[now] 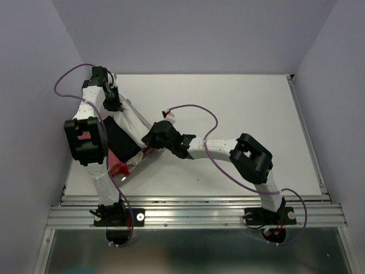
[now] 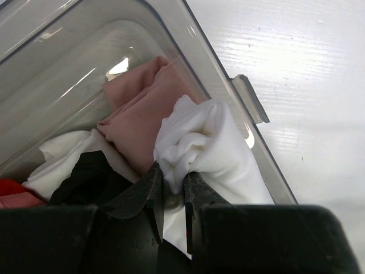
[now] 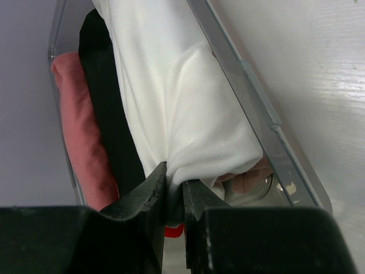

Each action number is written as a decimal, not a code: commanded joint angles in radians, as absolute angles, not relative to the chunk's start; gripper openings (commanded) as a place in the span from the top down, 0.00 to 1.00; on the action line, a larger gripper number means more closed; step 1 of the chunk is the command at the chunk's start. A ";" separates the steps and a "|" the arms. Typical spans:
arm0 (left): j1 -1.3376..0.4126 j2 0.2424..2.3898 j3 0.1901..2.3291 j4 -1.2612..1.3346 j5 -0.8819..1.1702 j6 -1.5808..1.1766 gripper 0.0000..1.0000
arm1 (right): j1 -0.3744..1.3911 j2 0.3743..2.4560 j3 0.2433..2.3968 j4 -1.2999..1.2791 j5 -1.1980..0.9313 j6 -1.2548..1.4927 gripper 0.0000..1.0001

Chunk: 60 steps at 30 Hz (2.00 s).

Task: Roll the t-shirts
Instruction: Place the T-shirt in the bin.

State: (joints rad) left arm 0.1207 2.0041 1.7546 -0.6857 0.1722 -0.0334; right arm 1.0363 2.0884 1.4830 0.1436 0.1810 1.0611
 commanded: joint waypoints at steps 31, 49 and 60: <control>0.138 2.010 1.922 -0.564 -0.015 -0.064 0.27 | 1.089 2.079 1.476 0.097 0.104 1.017 0.35; 0.100 1.896 1.991 -0.626 0.012 -0.063 0.27 | 1.089 1.845 1.318 0.100 0.213 0.996 0.30; 0.080 1.784 1.746 -0.526 0.112 -0.127 1.00 | 1.043 1.885 1.492 0.034 0.196 0.812 0.99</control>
